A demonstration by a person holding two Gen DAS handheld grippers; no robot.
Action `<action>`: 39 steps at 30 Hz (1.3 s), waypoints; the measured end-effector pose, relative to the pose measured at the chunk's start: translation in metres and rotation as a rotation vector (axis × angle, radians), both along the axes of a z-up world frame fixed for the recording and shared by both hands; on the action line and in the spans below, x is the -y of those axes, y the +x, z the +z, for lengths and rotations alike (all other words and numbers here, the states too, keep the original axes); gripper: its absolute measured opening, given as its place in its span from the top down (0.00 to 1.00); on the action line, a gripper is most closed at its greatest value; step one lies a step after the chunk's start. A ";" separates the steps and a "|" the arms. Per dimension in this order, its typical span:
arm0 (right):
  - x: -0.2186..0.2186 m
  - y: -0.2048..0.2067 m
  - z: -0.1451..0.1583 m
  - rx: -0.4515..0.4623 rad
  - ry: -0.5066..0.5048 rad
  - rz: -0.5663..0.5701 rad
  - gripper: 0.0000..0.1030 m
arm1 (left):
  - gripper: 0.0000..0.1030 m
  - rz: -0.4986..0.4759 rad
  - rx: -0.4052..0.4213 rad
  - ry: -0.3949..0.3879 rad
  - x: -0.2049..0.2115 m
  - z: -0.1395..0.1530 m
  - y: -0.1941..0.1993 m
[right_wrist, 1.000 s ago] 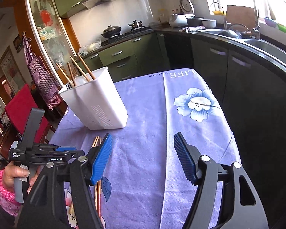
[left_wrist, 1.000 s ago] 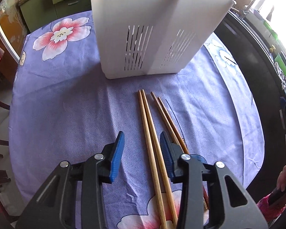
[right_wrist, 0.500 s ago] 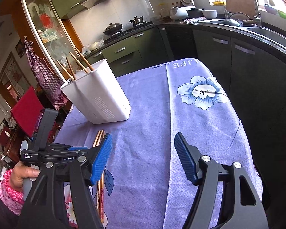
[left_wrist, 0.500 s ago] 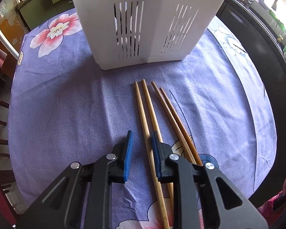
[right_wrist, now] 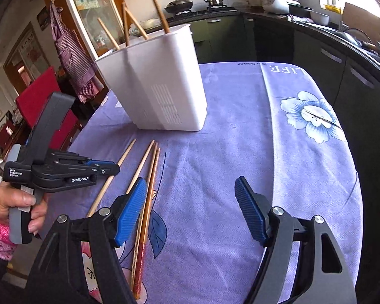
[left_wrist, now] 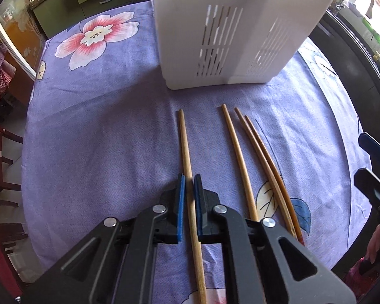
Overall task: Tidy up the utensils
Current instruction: 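Grasp a chopstick with the right gripper while the left lifts its chopstick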
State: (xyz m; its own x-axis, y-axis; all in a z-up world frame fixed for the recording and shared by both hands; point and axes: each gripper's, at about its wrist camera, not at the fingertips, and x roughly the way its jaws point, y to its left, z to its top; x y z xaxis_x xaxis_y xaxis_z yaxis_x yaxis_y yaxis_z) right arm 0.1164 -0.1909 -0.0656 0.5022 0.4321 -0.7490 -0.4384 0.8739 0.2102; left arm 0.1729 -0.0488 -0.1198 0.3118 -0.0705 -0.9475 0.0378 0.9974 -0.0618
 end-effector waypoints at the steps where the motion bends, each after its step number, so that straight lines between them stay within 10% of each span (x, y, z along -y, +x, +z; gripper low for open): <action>1: -0.010 0.002 -0.005 0.002 -0.028 0.018 0.34 | 0.93 0.004 0.002 -0.003 -0.005 0.001 -0.001; 6: -0.045 0.016 -0.033 -0.030 -0.125 0.061 0.61 | 0.93 0.011 0.022 -0.014 -0.014 0.007 -0.003; 14: -0.061 0.028 -0.046 -0.048 -0.141 0.070 0.74 | 0.93 0.020 0.085 -0.024 -0.032 0.026 -0.013; 39: -0.089 0.023 -0.054 -0.046 -0.243 0.084 0.74 | 0.94 0.013 0.204 -0.057 -0.046 0.068 -0.040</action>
State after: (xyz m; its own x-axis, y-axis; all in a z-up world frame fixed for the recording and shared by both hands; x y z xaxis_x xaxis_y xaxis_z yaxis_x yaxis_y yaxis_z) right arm 0.1397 -0.1022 -0.1198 0.4350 0.2752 -0.8574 -0.5062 0.8622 0.0199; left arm 0.1327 -0.0031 -0.0520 0.4981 -0.1166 -0.8593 0.0425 0.9930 -0.1101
